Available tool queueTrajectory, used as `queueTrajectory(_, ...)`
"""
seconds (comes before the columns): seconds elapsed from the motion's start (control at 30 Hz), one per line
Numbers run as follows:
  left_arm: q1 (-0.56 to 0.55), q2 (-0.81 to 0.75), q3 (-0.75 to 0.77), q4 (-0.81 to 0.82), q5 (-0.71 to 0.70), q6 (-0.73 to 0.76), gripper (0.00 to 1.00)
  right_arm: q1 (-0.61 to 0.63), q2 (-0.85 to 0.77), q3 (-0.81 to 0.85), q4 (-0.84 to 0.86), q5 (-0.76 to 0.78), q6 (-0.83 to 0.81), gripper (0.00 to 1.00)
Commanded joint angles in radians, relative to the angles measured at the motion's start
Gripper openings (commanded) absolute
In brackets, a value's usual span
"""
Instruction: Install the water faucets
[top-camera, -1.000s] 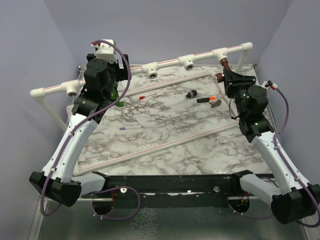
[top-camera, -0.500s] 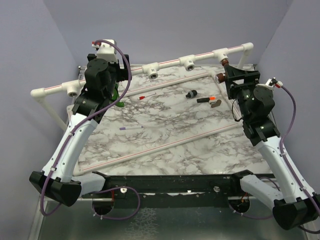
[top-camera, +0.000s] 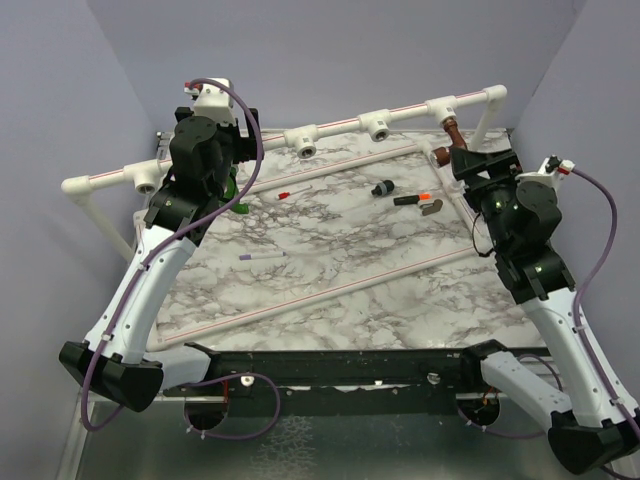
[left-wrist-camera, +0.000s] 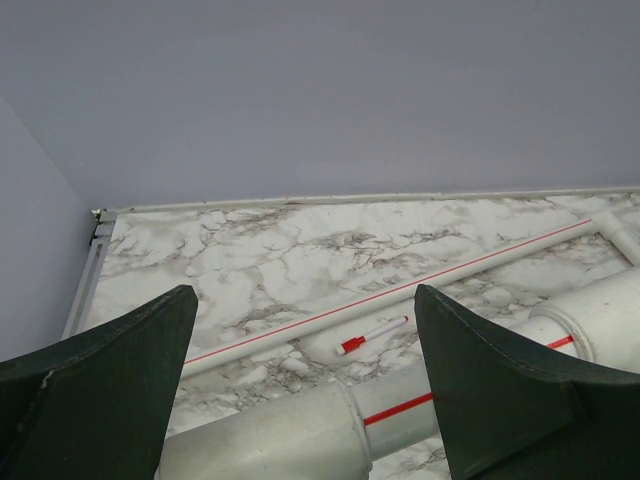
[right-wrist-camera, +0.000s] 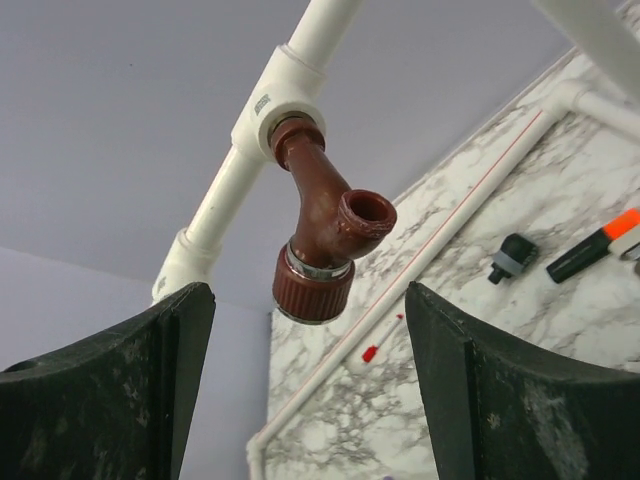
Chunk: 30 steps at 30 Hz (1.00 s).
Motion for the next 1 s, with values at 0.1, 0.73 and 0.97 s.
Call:
queueTrajectory(0.1,-0.033,0.037,-0.029,-0.172,0.090,-0.016,0.89,0.005,-0.062,0.038,-0.051,0.063,-0.450,0.81)
queueTrajectory(0.73,-0.037,0.030,-0.030,-0.172,0.095,-0.018,0.89,0.005,-0.081,0.051,-0.075,-0.267,-1.759,0.85)
queueTrajectory(0.97,-0.040,0.031,-0.032,-0.172,0.097,-0.018,0.89,0.005,-0.071,-0.026,-0.031,-0.280,-2.072,0.86)
